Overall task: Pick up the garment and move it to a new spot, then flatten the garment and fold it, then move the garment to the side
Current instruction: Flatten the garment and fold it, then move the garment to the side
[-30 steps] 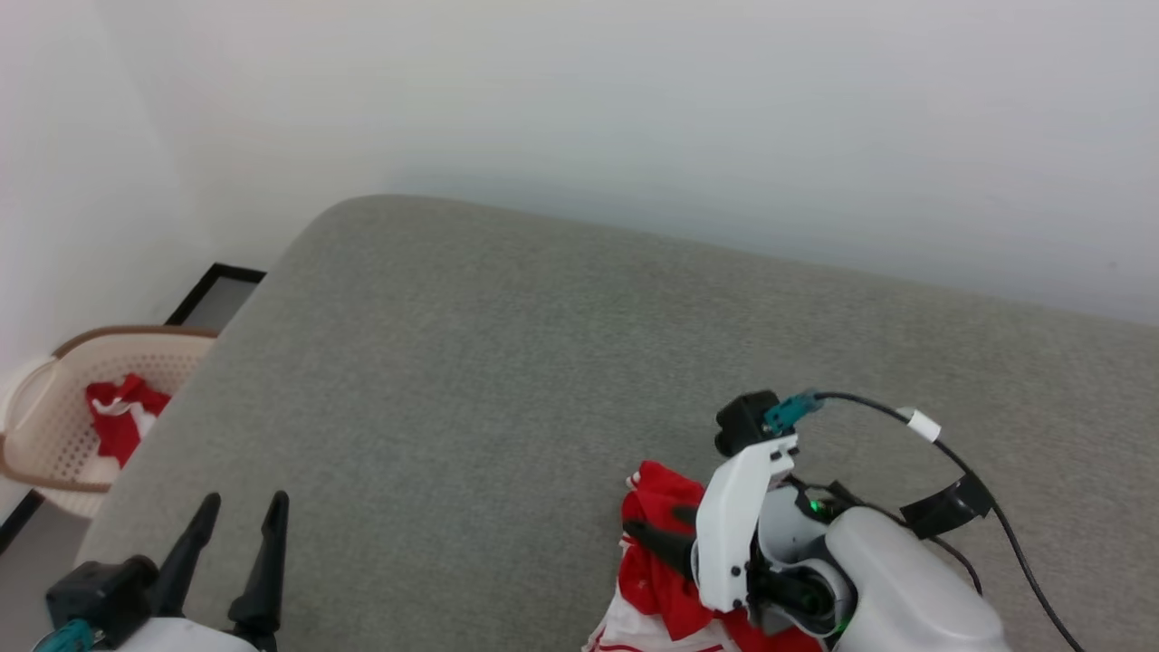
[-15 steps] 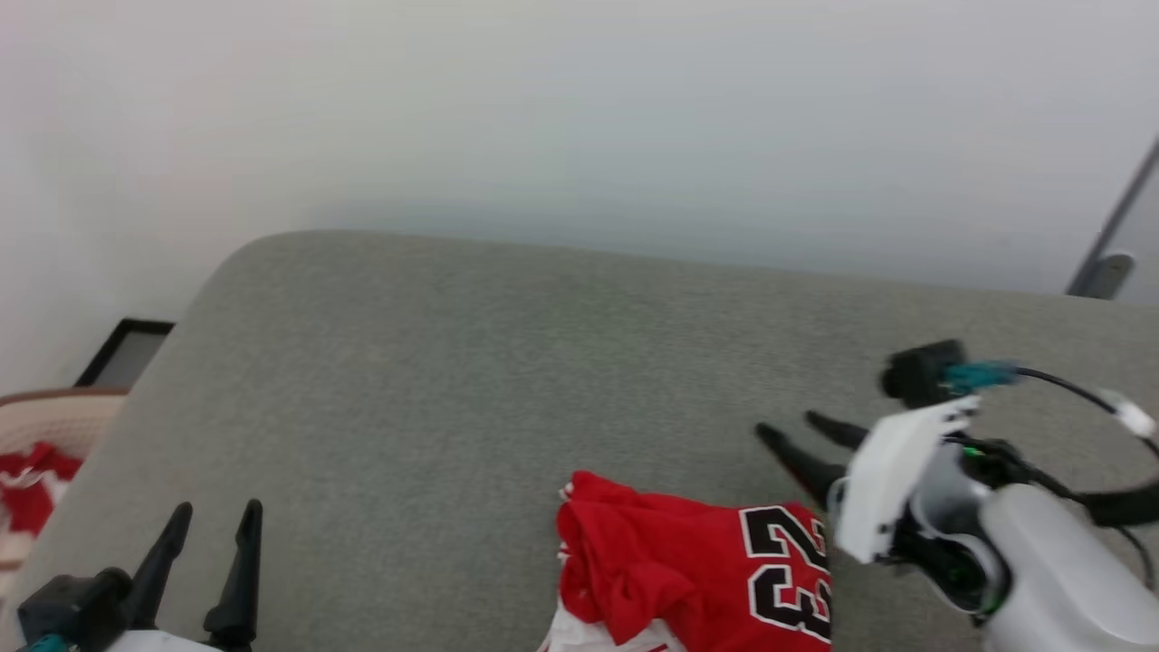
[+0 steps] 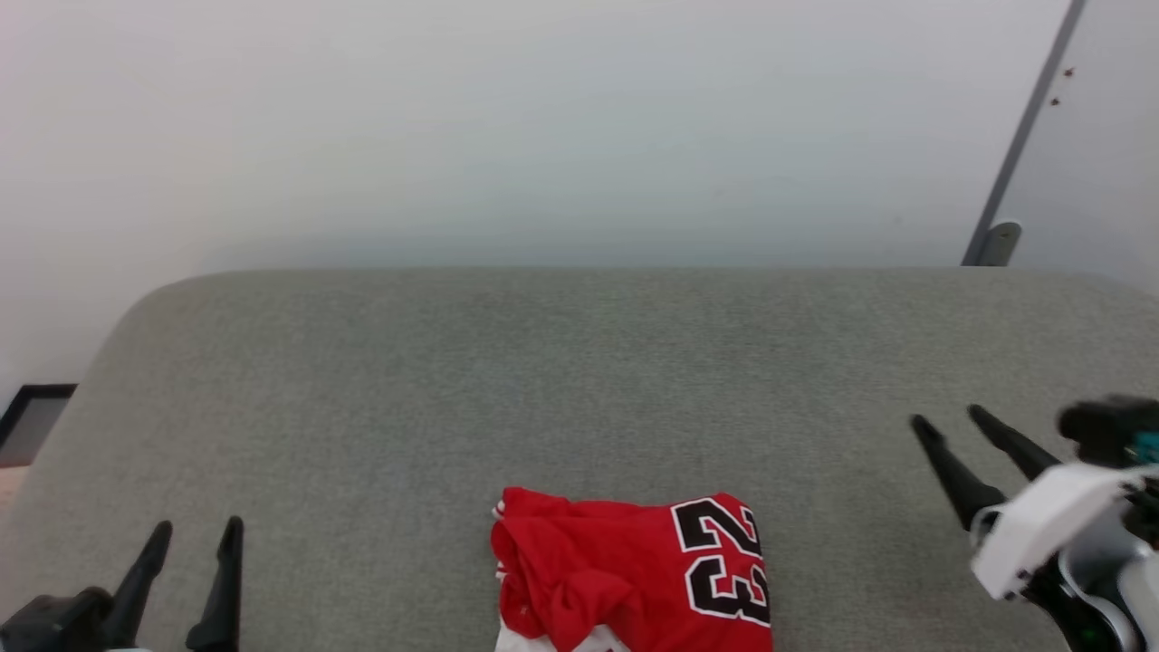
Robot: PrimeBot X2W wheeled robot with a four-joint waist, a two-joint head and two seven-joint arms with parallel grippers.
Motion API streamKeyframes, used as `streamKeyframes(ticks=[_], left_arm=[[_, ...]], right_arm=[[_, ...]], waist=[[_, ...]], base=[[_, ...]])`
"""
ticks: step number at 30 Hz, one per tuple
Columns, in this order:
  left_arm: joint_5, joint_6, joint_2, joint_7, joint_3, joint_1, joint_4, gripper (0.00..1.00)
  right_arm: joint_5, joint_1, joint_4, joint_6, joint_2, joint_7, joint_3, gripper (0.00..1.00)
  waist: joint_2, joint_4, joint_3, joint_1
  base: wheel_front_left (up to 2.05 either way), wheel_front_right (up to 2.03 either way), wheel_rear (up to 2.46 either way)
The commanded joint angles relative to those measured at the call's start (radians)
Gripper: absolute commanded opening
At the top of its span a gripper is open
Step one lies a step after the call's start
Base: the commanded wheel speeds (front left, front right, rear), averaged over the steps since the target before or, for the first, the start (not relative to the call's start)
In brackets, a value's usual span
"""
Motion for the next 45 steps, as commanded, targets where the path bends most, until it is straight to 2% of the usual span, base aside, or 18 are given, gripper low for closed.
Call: streamKeyframes(ticks=[1,10,17,28,37,45], left_arm=[[0.008,0.0,-0.001,-0.006,0.008,0.012,0.0,1.0],[0.032,-0.018,-0.019,-0.005,0.046,0.038,0.008,1.0],[0.045,-0.03,-0.034,-0.005,0.078,0.055,0.019,1.0],[0.071,-0.044,-0.059,-0.006,0.102,0.072,0.029,1.0],[0.08,-0.053,-0.062,-0.006,0.101,0.061,0.026,1.0],[0.08,-0.055,-0.059,-0.003,0.095,0.055,0.025,1.0]], right_arm=[[-0.011,0.031,-0.004,-0.002,-0.01,-0.032,-0.021,1.0],[-0.076,0.153,-0.02,-0.002,-0.01,-0.203,-0.13,1.0],[-0.111,0.213,-0.031,-0.002,0.015,-0.24,-0.191,1.0],[-0.124,0.258,-0.04,-0.002,0.028,-0.252,-0.239,1.0],[-0.137,0.276,-0.065,-0.002,0.052,-0.222,-0.265,1.0],[-0.105,0.26,-0.086,-0.002,0.102,-0.142,-0.178,1.0]], waist=[[-0.0001,-0.019,-0.002,0.0],[-0.0001,-0.037,-0.002,0.0],[-0.0001,-0.046,-0.004,0.0],[-0.0001,-0.04,-0.011,0.0],[-0.0001,-0.023,-0.007,0.0],[-0.0001,0.03,0.007,0.0]], base=[[0.0,0.0,0.0],[0.0,0.0,0.0],[0.0,0.0,0.0],[0.0,0.0,0.0],[0.0,0.0,0.0],[0.0,0.0,0.0]])
